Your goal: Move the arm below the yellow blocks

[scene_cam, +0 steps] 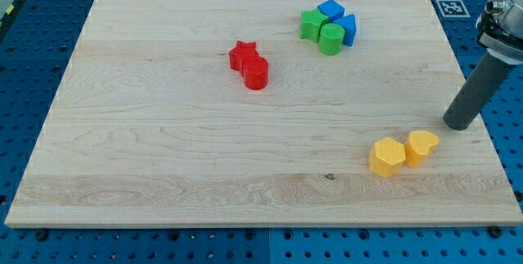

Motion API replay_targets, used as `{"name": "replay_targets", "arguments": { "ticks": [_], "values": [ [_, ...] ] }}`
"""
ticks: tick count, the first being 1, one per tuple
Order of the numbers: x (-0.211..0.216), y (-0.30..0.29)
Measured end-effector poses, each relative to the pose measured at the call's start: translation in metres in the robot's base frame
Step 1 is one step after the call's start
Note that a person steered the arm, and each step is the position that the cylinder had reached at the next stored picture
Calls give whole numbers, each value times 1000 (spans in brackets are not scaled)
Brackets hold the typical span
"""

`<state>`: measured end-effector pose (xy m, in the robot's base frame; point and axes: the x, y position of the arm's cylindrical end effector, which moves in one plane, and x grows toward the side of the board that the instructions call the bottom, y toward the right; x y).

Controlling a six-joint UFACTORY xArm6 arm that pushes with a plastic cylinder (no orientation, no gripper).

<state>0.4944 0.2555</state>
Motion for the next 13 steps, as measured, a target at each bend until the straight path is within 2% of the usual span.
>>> {"name": "replay_targets", "arguments": {
  "ticks": [1, 4, 5, 6, 10, 13],
  "values": [
    [0, 0],
    [47, -1],
    [84, -6],
    [94, -50],
    [69, -73],
    [69, -60]
  ]
}}
